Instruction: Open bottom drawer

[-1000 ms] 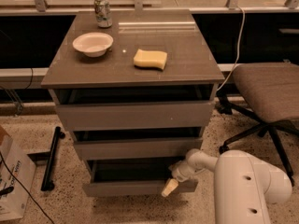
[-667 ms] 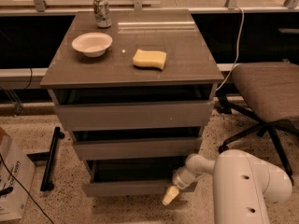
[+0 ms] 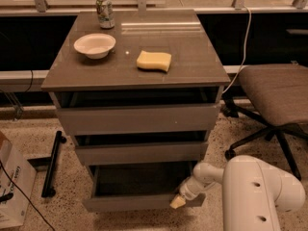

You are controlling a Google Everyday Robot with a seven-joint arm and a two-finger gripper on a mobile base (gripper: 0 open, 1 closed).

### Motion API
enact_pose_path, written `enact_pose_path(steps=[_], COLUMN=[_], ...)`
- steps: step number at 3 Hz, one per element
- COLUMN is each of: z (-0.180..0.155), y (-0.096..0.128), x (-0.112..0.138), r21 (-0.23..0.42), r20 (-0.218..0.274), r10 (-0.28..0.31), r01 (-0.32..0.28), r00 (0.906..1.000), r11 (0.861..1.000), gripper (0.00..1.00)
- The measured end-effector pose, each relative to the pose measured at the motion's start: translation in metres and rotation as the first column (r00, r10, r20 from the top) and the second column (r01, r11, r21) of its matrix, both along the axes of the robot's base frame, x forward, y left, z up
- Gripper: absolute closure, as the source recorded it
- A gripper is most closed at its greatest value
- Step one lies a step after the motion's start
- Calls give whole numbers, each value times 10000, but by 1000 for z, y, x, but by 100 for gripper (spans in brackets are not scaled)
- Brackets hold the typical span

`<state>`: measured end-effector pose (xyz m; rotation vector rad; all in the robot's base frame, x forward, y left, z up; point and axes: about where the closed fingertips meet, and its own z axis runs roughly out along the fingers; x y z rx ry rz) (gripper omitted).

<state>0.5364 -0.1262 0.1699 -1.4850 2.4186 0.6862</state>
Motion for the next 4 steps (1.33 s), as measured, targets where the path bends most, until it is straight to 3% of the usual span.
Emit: enact_pose_path(steps=[1, 2, 3, 4], z=[0, 0, -4, -8], y=[-4, -4, -3, -5], x=[-60, -60, -108, -140], r21=[-24, -24, -119, -354], r20=[-1073, -1074, -2046, -2804], r10=[-216, -218, -830, -1346], r01=[215, 216, 823, 1299], r00=[9940, 9940, 9753, 9504], r11=[9998, 9998, 9965, 9909], gripper=[37, 14, 0, 0])
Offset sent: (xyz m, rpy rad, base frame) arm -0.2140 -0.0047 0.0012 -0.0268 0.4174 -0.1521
